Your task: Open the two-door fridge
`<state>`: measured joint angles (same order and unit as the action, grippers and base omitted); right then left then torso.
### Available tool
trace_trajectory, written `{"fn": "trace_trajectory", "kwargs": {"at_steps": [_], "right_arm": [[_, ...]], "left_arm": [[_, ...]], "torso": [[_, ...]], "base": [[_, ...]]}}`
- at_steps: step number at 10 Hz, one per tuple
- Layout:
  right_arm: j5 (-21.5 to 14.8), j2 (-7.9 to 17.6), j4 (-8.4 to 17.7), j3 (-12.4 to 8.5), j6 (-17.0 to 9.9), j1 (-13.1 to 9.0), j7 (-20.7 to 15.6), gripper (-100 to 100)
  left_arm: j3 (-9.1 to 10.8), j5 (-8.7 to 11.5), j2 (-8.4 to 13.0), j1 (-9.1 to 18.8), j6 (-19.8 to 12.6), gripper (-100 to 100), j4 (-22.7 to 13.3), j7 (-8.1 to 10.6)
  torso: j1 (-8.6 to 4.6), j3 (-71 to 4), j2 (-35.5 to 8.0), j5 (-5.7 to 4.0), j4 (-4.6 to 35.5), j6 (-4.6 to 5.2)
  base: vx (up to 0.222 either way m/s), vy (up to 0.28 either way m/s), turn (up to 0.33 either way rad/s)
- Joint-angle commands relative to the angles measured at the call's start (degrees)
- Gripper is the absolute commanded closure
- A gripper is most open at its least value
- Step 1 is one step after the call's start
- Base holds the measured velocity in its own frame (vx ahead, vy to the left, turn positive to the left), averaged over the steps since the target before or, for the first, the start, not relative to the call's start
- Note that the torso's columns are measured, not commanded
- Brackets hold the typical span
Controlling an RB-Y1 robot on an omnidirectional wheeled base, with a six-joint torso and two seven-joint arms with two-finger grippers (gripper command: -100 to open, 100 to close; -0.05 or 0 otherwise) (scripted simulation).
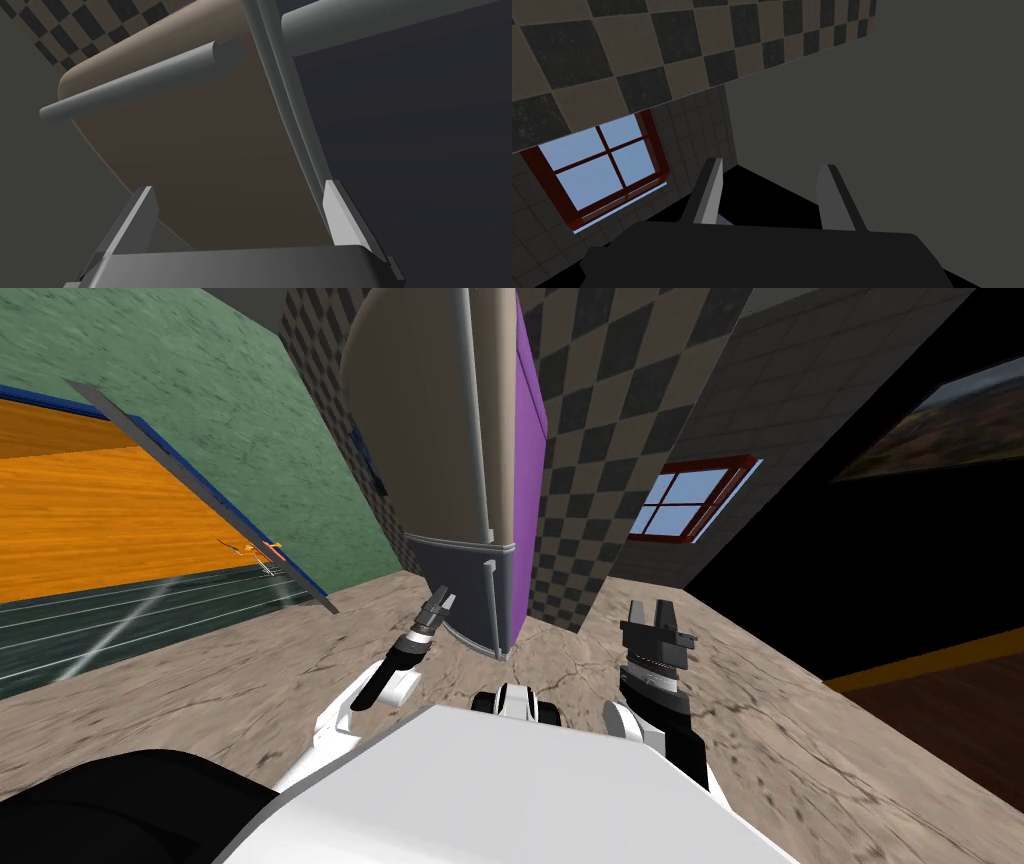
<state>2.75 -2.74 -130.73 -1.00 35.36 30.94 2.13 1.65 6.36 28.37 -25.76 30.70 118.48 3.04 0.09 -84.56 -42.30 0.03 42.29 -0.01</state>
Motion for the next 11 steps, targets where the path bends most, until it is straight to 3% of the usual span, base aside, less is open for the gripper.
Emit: {"fn": "trace_trajectory", "kwargs": {"at_steps": [1,2,4,7,10,11], "right_arm": [[0.00,0.00,0.00,0.00,0.00,-0.01,0.00,0],[0.00,0.00,0.00,0.00,0.00,0.00,0.00,0],[0.00,0.00,0.00,0.00,0.00,0.00,0.00,0],[0.00,0.00,0.00,0.00,0.00,0.00,0.00,0],[0.00,0.00,0.00,0.00,0.00,-0.01,0.00,0],[0.00,0.00,0.00,0.00,0.00,0.00,0.00,0]], "left_arm": [[0.29,0.89,4.05,0.49,-0.05,-100,-1.67,2.20],[0.29,0.89,4.47,0.49,-0.05,-100,-1.67,2.20],[0.55,2.03,8.51,1.36,-0.17,-100,-4.17,5.01],[0.69,2.61,12.90,1.82,-0.26,-100,-5.53,6.44],[0.96,3.78,17.93,2.80,-0.47,-100,-8.48,9.37],[0.96,3.78,18.90,2.80,-0.47,-100,-8.48,9.37]], "torso": [[0.02,0.04,-0.07,0.00,0.02,0.01],[-0.09,0.01,0.00,-0.03,0.01,-0.01],[-0.11,-0.02,0.04,-0.04,-0.01,0.00],[-0.07,-0.02,0.04,-0.03,-0.01,0.00],[-0.01,0.02,-0.02,-0.01,0.01,0.01],[-0.12,-0.05,0.09,-0.03,-0.02,0.00]], "base": [[0.067,-0.106,0.118],[0.059,-0.101,0.065],[0.077,-0.132,0.141],[0.064,-0.132,0.072],[0.042,-0.110,0.104],[0.051,-0.121,0.059]]}}
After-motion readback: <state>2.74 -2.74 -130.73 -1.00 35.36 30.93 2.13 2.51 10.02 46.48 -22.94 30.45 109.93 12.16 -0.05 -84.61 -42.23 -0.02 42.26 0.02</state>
